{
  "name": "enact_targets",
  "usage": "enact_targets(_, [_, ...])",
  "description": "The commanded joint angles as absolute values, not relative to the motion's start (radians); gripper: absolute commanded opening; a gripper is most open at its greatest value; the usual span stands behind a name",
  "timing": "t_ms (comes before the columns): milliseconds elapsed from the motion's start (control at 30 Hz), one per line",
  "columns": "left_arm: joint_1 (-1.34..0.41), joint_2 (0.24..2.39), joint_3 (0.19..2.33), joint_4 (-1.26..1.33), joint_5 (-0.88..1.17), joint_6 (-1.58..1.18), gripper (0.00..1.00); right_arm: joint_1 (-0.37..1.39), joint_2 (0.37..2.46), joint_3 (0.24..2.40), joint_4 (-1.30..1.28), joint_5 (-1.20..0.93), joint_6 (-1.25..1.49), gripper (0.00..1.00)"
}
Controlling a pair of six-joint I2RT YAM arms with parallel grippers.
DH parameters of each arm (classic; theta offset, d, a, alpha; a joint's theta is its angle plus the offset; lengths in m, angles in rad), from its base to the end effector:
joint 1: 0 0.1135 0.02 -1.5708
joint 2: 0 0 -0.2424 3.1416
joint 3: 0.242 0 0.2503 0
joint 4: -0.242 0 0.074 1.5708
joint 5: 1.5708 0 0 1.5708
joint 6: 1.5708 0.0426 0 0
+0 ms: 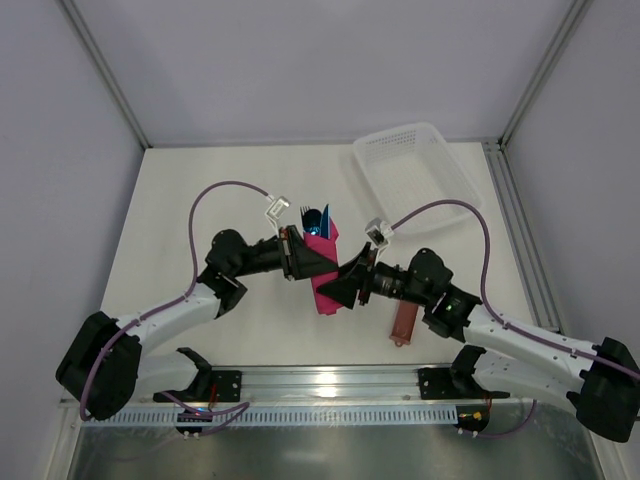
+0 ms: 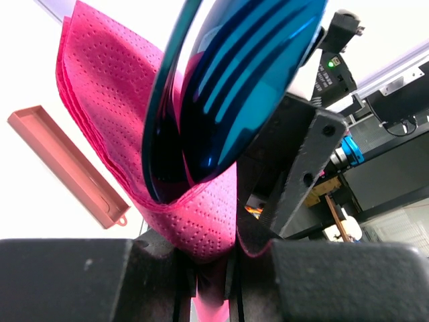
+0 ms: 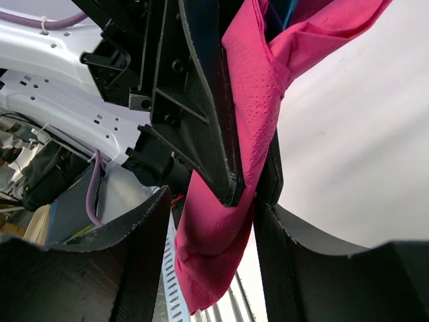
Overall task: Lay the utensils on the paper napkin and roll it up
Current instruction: Roll the napkin.
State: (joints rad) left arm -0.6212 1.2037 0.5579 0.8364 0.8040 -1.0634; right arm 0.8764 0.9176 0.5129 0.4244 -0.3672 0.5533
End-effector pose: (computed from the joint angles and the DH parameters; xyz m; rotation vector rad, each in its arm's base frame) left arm 0.1975 -0.1791 0.2610 0.4434 1.7043 -1.8583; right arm 0.1376 0.1892 0.2677 -0.5928 1.6306 1.3788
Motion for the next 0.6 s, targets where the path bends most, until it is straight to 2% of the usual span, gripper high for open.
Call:
enact_targets(0, [-0.618, 1.183, 0.561, 0.937, 0.779, -1.071, 0.00, 0.874, 0.946, 0.561, 0.465, -0.405, 0.538, 0.52])
enact_targets(167, [-0.618, 1.189, 0.561, 0.951, 0.779, -1.080, 0.00, 0.865, 0.971, 0.560, 0.498, -0.410, 0.538, 0.43])
enact_targets(200, [-0.618, 1.192, 0.561, 0.953, 0.776, -1.081, 0.00, 0.864, 0.974, 0.560, 0.518, -0.413, 0.541, 0.34])
enact_targets(267, [-0.618, 1.195, 0.563, 0.957, 0.773, -1.088, 0.00, 0.859, 0.982, 0.554, 0.543, -0.423, 0.552, 0.27])
enact_targets(300, [-0.618, 1.200, 0.564, 0.957, 0.775, -1.089, 0.00, 0.854, 0.980, 0.549, 0.566, -0.428, 0.561, 0.20])
enact_targets(467, [-0.617, 1.221, 0.578, 0.951, 0.773, -1.115, 0.01, 0.845, 0.966, 0.508, 0.649, -0.454, 0.594, 0.04])
enact_targets(567, [-0.617, 1.246, 0.594, 0.951, 0.782, -1.140, 0.08, 0.835, 0.960, 0.497, 0.678, -0.472, 0.615, 0.04])
